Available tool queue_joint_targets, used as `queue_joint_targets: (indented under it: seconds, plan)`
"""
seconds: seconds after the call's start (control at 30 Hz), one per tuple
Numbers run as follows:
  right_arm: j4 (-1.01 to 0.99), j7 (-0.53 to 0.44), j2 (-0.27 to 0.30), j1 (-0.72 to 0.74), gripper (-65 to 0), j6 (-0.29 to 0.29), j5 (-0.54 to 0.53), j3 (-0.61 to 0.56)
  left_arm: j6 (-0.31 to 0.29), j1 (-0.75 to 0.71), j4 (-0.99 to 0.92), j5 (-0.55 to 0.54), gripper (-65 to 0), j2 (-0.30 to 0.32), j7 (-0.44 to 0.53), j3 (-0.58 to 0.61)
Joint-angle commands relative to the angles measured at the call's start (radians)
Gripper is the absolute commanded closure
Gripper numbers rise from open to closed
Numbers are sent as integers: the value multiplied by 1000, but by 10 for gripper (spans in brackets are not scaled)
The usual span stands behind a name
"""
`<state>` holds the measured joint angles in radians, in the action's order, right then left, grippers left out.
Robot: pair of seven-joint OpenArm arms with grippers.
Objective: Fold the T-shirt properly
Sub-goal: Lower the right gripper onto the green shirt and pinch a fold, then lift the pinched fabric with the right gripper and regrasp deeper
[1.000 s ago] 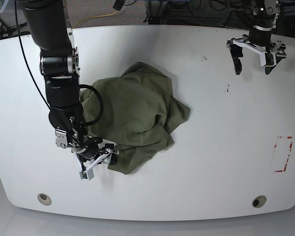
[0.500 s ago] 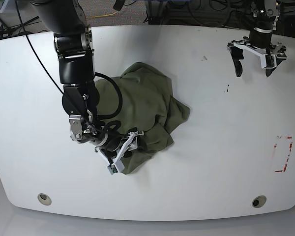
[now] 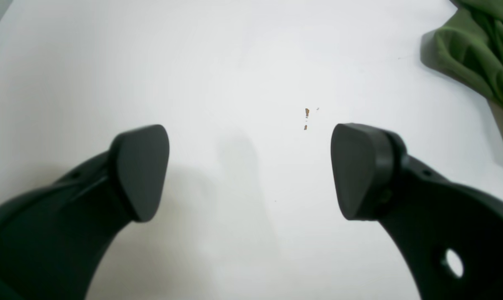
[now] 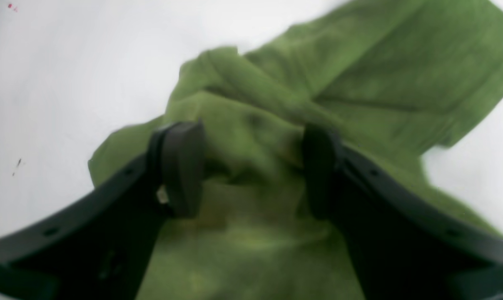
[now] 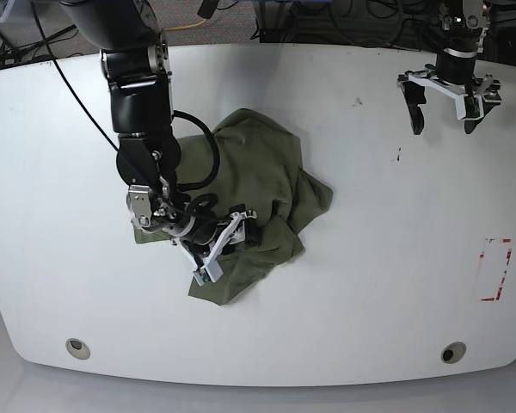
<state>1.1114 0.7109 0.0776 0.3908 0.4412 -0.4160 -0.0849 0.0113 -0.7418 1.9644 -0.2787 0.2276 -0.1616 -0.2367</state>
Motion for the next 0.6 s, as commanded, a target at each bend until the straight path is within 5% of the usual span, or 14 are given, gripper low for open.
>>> queue_joint_targets:
  seconds: [0.0, 0.13, 0.27, 0.57]
  plan:
    - [-9, -21, 4, 26, -355, 1, -11, 3, 2, -5, 16, 0, -574, 8, 27, -5]
    - [-18, -50, 6, 10, -268, 1, 27, 3, 2, -5, 16, 0, -574, 8, 27, -5]
    - [69, -52, 4, -23, 0, 1, 65, 4, 2, -5, 16, 0, -574, 8, 27, -5]
    - [407, 23, 8, -207, 0, -6, 72, 10, 2, -5, 16, 2, -574, 8, 27, -5]
